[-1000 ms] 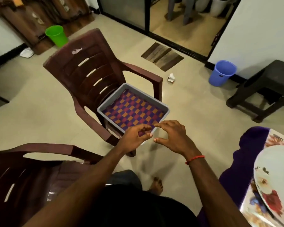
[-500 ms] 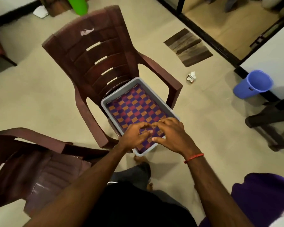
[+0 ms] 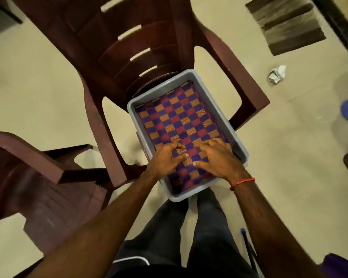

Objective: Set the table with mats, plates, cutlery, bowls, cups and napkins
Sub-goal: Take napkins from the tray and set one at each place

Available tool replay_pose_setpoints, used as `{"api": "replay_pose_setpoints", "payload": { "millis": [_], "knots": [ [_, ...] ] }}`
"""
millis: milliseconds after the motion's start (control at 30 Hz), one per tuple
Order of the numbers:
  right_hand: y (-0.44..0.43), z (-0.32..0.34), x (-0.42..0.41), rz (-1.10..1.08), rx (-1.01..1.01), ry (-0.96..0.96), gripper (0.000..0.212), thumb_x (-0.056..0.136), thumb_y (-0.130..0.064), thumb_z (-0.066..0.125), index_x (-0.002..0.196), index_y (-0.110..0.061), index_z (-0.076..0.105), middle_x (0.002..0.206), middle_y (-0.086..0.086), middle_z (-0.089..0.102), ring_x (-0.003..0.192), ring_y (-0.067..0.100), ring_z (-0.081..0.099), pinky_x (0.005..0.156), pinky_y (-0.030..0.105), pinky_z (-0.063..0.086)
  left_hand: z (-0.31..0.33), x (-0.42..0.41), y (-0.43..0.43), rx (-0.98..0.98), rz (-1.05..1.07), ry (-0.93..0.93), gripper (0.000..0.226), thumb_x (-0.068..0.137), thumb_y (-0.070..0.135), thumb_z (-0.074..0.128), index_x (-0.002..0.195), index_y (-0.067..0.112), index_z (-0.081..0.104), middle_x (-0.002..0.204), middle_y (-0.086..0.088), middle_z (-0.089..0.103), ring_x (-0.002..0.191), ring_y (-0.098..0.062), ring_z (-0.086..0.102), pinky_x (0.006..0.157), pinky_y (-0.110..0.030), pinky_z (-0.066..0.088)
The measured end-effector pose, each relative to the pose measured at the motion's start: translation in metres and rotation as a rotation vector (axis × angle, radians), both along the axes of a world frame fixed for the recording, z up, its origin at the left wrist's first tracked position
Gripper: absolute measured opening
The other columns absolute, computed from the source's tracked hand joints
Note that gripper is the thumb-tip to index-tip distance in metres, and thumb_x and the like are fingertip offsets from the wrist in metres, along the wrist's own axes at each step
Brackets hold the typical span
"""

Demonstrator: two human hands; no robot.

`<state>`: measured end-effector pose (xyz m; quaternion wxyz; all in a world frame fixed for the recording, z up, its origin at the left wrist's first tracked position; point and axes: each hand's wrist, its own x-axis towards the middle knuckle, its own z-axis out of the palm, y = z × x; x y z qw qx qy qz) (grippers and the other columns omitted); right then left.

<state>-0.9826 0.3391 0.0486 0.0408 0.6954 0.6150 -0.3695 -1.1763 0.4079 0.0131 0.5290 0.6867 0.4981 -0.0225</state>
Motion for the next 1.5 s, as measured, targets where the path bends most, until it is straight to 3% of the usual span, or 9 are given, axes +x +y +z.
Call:
{"api": "replay_pose_setpoints", "payload": {
  "millis": [200,333,467,667,733,867,1033,1367,1500],
  "knots": [
    [0.041,-0.100,0.022,0.022,-0.055,0.019,0.067,0.089,-0.056,0.064,0.148,-0.030,0.044,0.147,0.005,0.047,0.137,0.028,0.034,0.110,0.046,0.030,-0.079,0.003,0.019,0.050,0.174,0.080,0.031,0.088,0.028,0.078,0.115,0.022,0.066,0.119,0.010,0.061,0.111,-0.010,0.058,0.100,-0.033,0.050],
    [0.069,-0.154,0.033,-0.007,0.009,0.002,0.063,0.093,-0.050,0.063,0.148,-0.025,0.045,0.151,0.009,0.042,0.141,0.031,0.032,0.112,0.048,0.030,-0.137,0.004,0.029,0.158,0.215,0.215,0.049,0.083,0.043,0.080,0.126,0.024,0.064,0.131,0.002,0.061,0.123,-0.021,0.054,0.103,-0.048,0.048],
    [0.087,-0.201,0.037,0.042,0.167,-0.060,0.056,0.092,-0.044,0.065,0.143,-0.026,0.051,0.149,0.011,0.043,0.139,0.032,0.033,0.110,0.050,0.032,-0.174,0.014,0.035,0.269,0.165,0.278,0.059,0.083,0.052,0.076,0.134,0.028,0.059,0.141,0.005,0.050,0.132,-0.022,0.039,0.108,-0.050,0.038],
    [0.099,-0.245,0.047,0.102,0.416,-0.067,0.027,0.081,-0.034,0.078,0.106,-0.024,0.078,0.130,0.005,0.062,0.122,0.031,0.049,0.096,0.049,0.040,-0.211,0.024,0.038,0.486,0.155,0.346,0.047,0.082,0.058,0.072,0.121,0.032,0.067,0.144,0.005,0.047,0.135,-0.022,0.035,0.103,-0.051,0.031],
    [0.099,-0.250,0.048,0.143,0.493,-0.074,0.016,0.083,-0.034,0.075,0.094,-0.023,0.078,0.119,0.000,0.067,0.114,0.027,0.052,0.090,0.046,0.041,-0.215,0.024,0.038,0.521,0.195,0.327,0.036,0.081,0.057,0.073,0.108,0.032,0.072,0.140,0.005,0.051,0.133,-0.023,0.037,0.101,-0.049,0.030],
    [0.097,-0.257,0.049,0.209,0.604,-0.058,0.021,0.092,-0.038,0.063,0.093,-0.019,0.074,0.102,-0.005,0.069,0.100,0.024,0.057,0.082,0.042,0.039,-0.216,0.028,0.034,0.539,0.252,0.298,0.022,0.080,0.052,0.074,0.091,0.033,0.074,0.133,0.009,0.057,0.130,-0.022,0.041,0.099,-0.047,0.028],
    [0.098,-0.255,0.049,0.254,0.686,-0.012,0.022,0.100,-0.033,0.057,0.099,-0.019,0.073,0.104,-0.006,0.070,0.096,0.021,0.056,0.082,0.040,0.037,-0.214,0.031,0.036,0.476,0.322,0.238,0.014,0.080,0.044,0.079,0.085,0.032,0.074,0.126,0.013,0.058,0.129,-0.016,0.040,0.100,-0.043,0.024],
    [0.094,-0.197,0.042,0.204,0.719,0.013,0.022,0.107,-0.026,0.044,0.095,-0.018,0.061,0.094,-0.004,0.063,0.094,0.019,0.058,0.102,0.038,0.029,-0.170,0.029,0.039,0.420,0.197,0.069,0.012,0.101,0.030,0.057,0.093,0.023,0.051,0.134,0.008,0.055,0.143,-0.016,0.033,0.112,-0.047,0.023],
    [0.099,-0.151,0.040,0.223,0.747,-0.016,0.016,0.106,-0.024,0.047,0.098,-0.019,0.060,0.088,-0.005,0.064,0.094,0.018,0.060,0.110,0.039,0.024,-0.118,0.017,0.055,0.404,0.127,0.022,0.017,0.104,0.038,0.047,0.098,0.022,0.052,0.127,0.012,0.057,0.134,-0.003,0.041,0.109,-0.047,0.032]
  ]
}}
